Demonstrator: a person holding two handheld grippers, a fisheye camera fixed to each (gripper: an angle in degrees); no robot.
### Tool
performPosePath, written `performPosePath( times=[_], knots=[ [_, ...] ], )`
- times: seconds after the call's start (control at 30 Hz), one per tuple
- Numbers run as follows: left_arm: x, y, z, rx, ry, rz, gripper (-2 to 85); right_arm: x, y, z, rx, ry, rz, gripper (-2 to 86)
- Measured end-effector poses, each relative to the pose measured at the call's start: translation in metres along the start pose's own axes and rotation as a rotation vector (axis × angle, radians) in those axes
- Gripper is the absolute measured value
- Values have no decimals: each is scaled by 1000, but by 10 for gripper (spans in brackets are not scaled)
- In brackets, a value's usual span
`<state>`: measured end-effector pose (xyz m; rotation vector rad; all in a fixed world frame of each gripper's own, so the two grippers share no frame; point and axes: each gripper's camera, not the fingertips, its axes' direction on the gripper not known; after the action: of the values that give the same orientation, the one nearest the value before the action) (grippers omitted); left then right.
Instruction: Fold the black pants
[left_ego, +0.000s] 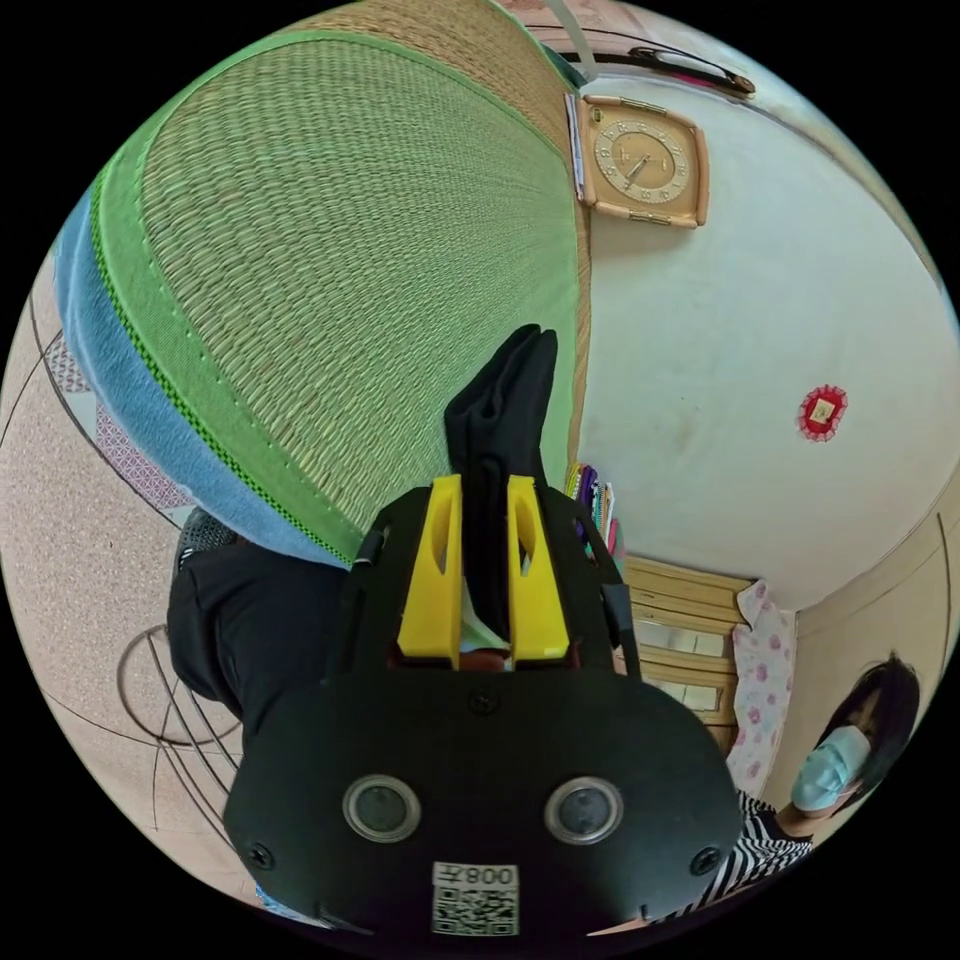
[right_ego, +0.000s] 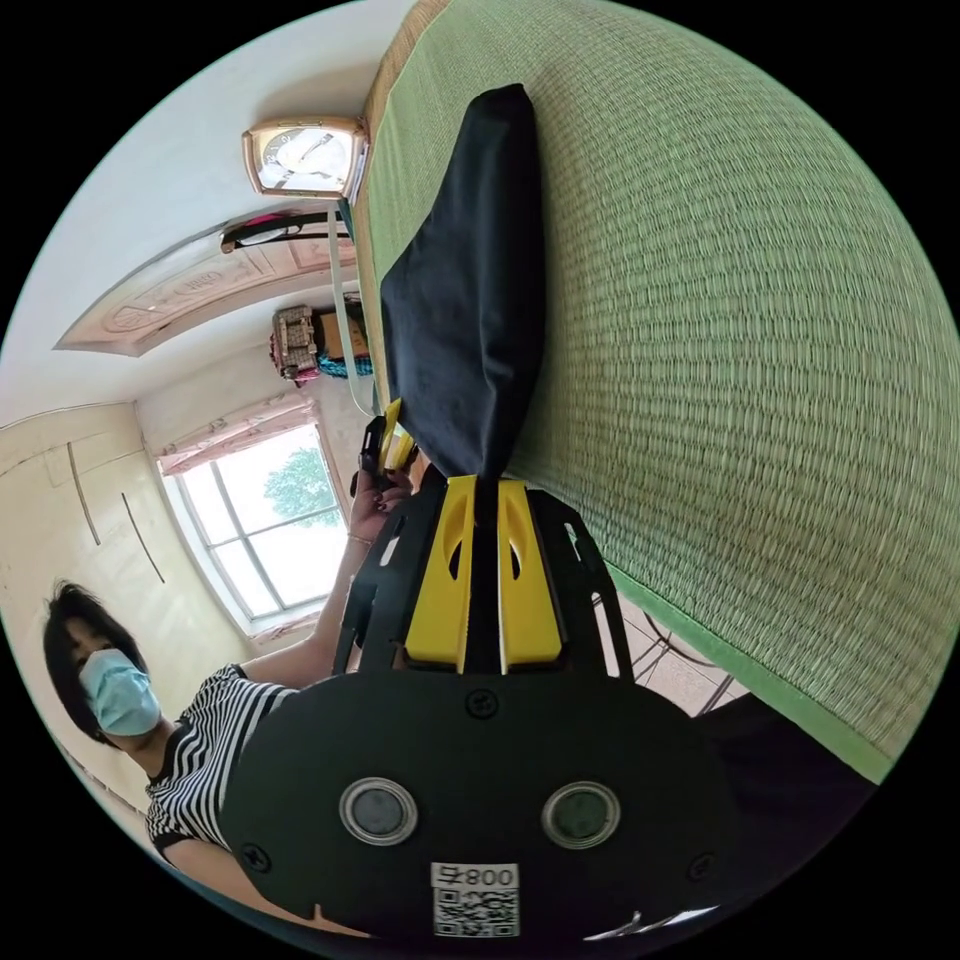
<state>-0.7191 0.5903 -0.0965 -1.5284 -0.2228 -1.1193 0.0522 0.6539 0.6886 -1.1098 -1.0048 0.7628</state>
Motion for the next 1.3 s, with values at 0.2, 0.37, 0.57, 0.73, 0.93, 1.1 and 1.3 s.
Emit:
performPosePath(
  times=[0.2, 0.37, 0.57, 0.73, 0.93, 1.1, 1.3],
  knots=[
    [8, 8, 11, -6, -23, 37, 80, 8, 9, -3, 25, -6, -35, 35],
    [28, 14, 21, -15, -166, 141, 84, 8, 17, -11, 78, 95, -63, 45],
    [38, 19, 38, -30, -219, 190, 86, -2, 14, 0, 50, 248, -115, 60],
    [36, 21, 45, -40, -183, 181, 86, 1, 13, 3, 47, 226, -114, 66],
    [36, 23, 54, -48, -175, 179, 87, 10, 13, 2, 42, 184, -104, 70],
    [33, 30, 60, -66, -140, 151, 90, 15, 11, 0, 31, 186, -100, 64],
    [29, 51, 77, -128, -40, 105, 91, 26, 10, -6, 33, 127, -72, 36]
  ],
)
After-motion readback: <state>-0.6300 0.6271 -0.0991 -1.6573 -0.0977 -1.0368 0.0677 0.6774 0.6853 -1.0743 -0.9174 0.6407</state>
